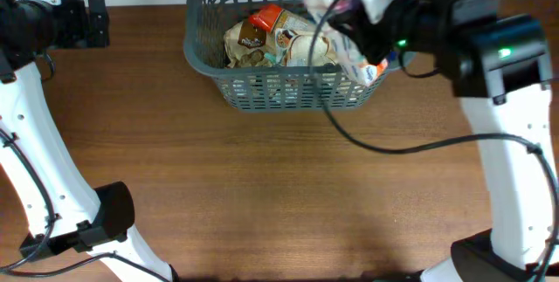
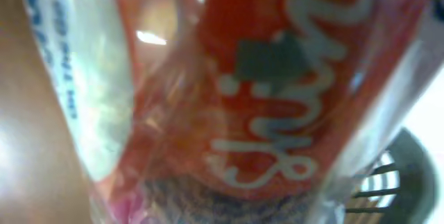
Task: Pack container
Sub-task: 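Lift the Kleenex multipack over the basket with the right gripper, then lower the Kleenex pack into the basket and open the right gripper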
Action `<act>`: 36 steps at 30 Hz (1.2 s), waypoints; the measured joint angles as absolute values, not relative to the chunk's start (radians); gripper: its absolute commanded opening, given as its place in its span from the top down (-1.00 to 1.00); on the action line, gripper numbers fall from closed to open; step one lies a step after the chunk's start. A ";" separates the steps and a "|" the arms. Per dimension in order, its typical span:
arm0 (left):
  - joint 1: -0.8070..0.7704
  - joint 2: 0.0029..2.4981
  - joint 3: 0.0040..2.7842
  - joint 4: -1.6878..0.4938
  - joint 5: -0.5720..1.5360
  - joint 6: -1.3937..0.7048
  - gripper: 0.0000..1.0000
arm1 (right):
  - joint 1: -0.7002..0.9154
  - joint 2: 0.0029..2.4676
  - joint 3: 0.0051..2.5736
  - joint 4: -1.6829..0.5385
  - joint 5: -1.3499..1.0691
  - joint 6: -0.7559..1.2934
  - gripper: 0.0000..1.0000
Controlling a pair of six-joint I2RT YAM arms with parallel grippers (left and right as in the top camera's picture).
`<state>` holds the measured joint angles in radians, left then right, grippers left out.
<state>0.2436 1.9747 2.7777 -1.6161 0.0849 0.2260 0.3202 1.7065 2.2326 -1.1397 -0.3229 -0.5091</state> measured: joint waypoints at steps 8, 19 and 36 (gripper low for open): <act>0.244 1.975 2.778 -1.616 0.085 0.226 -0.99 | 0.350 1.757 2.233 -1.113 -0.164 -0.742 0.93; 0.244 1.975 2.778 -1.616 0.085 0.226 -0.99 | 0.350 1.902 2.233 -0.946 -0.130 -0.921 0.93; 0.244 1.975 2.778 -1.617 0.085 0.226 -0.99 | 0.350 2.106 2.233 -0.889 -0.130 -0.942 0.48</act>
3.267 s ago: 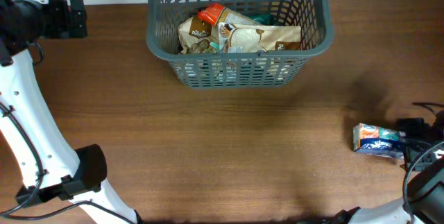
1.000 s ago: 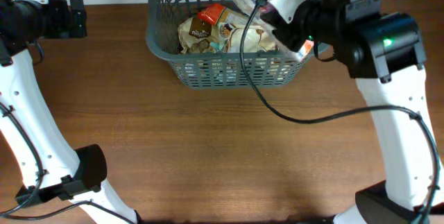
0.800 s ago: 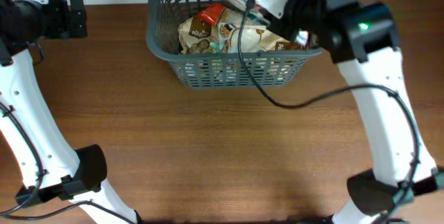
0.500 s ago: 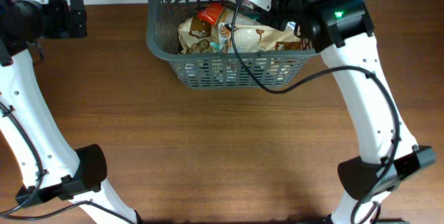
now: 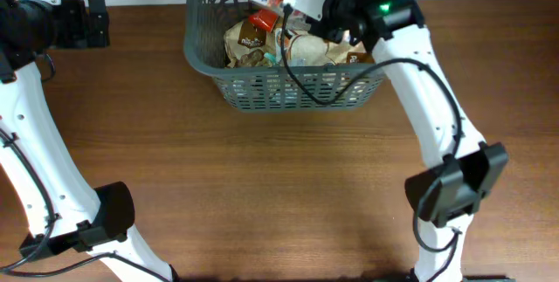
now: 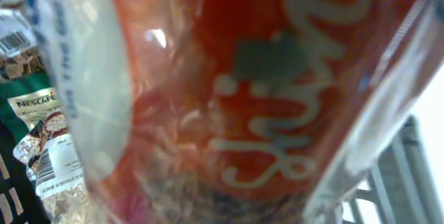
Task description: Pack container
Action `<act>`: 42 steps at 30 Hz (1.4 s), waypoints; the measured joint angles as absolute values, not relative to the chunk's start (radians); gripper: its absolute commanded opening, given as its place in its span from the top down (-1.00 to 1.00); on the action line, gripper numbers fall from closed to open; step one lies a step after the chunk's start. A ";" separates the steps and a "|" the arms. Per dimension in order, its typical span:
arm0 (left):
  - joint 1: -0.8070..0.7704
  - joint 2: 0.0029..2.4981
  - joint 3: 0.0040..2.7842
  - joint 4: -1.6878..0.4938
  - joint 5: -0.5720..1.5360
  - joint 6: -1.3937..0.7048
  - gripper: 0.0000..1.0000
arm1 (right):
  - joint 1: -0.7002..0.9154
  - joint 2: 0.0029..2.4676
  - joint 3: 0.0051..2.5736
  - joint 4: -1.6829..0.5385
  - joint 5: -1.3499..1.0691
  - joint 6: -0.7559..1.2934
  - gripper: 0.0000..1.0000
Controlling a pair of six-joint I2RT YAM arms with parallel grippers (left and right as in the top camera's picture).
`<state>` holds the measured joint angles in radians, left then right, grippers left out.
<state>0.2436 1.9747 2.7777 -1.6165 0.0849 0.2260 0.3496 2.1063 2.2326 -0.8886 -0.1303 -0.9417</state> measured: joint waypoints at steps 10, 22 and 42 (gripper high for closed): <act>0.244 1.975 2.778 -1.617 0.085 0.226 -0.98 | 0.350 2.119 2.229 -0.887 -0.127 -0.835 -0.42; 0.244 1.975 2.778 -1.616 0.085 0.226 -0.98 | 0.345 1.913 2.232 -0.881 -0.123 -0.561 -0.64; 0.244 1.975 2.778 -1.617 0.084 0.226 -0.99 | -0.120 1.622 2.255 -1.021 0.045 -0.061 -0.98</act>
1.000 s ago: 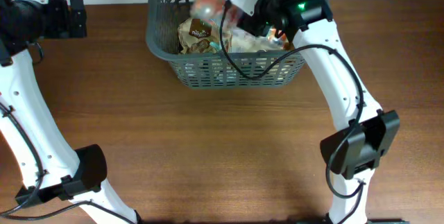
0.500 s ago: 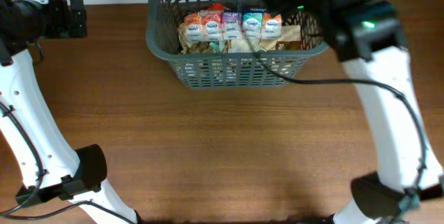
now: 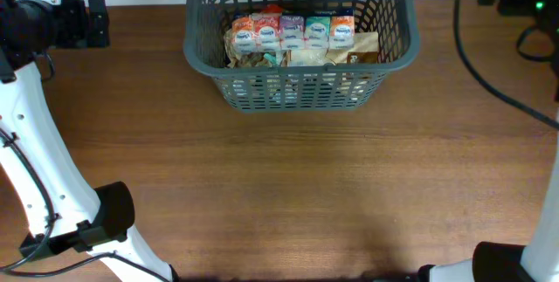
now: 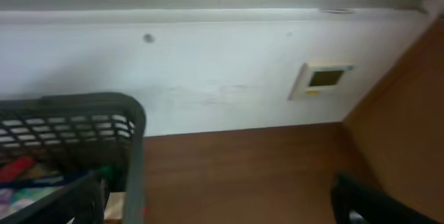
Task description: Pack container
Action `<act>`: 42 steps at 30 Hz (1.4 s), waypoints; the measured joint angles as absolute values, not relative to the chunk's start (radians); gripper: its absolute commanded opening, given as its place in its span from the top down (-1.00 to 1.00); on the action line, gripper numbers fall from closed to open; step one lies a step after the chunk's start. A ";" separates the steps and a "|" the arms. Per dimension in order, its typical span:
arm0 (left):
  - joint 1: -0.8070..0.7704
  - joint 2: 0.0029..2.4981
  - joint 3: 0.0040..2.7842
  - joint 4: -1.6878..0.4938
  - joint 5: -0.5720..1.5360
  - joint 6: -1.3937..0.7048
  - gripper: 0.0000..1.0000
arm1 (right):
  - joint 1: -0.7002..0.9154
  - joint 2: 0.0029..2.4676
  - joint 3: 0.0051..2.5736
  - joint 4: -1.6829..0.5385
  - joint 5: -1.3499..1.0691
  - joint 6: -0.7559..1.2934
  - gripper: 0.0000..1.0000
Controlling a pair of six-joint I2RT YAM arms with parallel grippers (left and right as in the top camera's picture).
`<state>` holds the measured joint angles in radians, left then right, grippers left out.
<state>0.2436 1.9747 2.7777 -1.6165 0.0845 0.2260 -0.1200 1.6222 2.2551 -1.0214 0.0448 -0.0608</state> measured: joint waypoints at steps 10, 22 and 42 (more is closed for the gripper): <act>0.244 1.975 2.778 -1.616 0.085 0.226 -0.99 | -0.124 1.622 2.255 -1.021 0.040 -0.055 -0.98; 0.244 1.975 2.778 -1.616 0.085 0.226 -0.98 | -0.124 1.622 2.255 -1.021 0.041 -0.052 -0.98; 0.244 1.975 2.778 -1.617 0.085 0.226 -0.99 | -0.124 1.296 1.895 -1.003 0.041 -0.052 -0.98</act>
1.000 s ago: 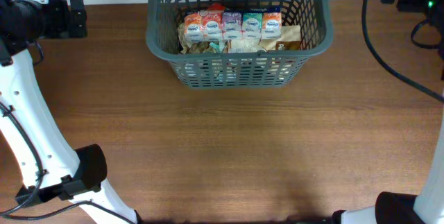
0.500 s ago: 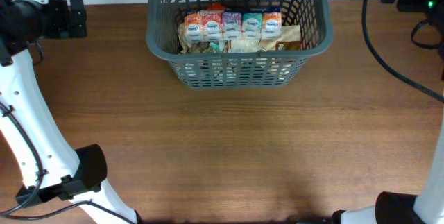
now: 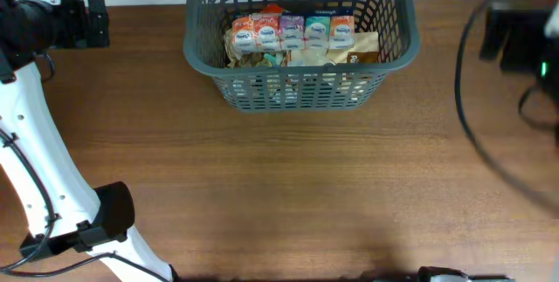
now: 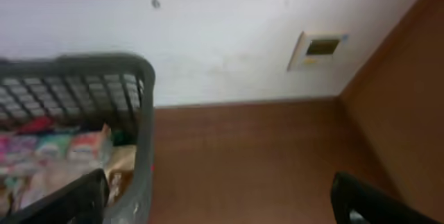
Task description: Pack container
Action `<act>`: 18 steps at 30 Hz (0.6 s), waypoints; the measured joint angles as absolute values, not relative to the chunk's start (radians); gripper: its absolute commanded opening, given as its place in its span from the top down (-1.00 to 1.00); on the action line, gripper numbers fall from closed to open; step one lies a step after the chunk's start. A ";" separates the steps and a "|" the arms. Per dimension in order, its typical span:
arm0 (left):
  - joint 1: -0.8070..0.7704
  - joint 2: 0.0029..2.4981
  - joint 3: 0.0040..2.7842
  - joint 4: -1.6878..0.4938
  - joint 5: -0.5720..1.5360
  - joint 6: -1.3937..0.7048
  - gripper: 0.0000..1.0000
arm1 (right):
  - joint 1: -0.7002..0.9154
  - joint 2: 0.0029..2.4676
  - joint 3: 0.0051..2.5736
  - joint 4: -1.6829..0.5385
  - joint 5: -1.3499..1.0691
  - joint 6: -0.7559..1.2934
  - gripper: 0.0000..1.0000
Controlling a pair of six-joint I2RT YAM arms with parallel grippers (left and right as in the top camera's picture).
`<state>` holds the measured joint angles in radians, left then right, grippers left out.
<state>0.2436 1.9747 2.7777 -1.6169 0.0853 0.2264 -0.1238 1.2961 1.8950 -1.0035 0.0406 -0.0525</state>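
The grey plastic basket [image 3: 297, 90] stands at the table's far middle. In it a row of small coloured snack packs [image 3: 293, 30] lies on top of other wrapped snacks. The right wrist view shows the basket's corner [image 4: 142, 113] and the packs [image 4: 62, 144] at the left. My right gripper [image 4: 222, 207] is open and empty over bare table to the right of the basket, its dark fingertips [image 4: 368, 200] set wide apart. In the overhead view the right arm [image 3: 524, 42] is a blur at the right edge. My left gripper [image 3: 87, 22] rests at the far left, its jaws unclear.
The brown wooden table [image 3: 288, 186] stretches in front of the basket. A black cable [image 3: 463, 99] loops down at the right. Behind the table is a white wall with a small panel [image 4: 319, 49].
The right arm has moved a little nearer along the right edge and is blurred. Its wrist view now takes in more of the basket and the packs inside. The basket's contents are unchanged.
My right gripper first held a clear pack with orange print at the basket's right rim. Then it held it over the basket's back. Later the row of packs lay in the basket with the gripper open off to the right, where it remains.
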 measured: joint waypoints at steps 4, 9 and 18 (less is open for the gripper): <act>0.244 1.975 2.778 -1.616 0.085 0.226 -0.98 | -0.124 1.035 1.544 -0.865 0.033 -0.052 -0.98; 0.244 1.975 2.778 -1.617 0.085 0.226 -0.99 | -0.124 0.684 1.036 -0.625 0.016 -0.052 -0.98; 0.244 1.975 2.778 -1.618 0.085 0.223 -0.98 | -0.124 0.258 0.464 -0.566 0.006 -0.052 -0.98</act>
<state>0.2436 1.9747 2.7777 -1.6180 0.0849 0.2230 -0.1238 0.2581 0.4641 -0.5663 0.0063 -0.0517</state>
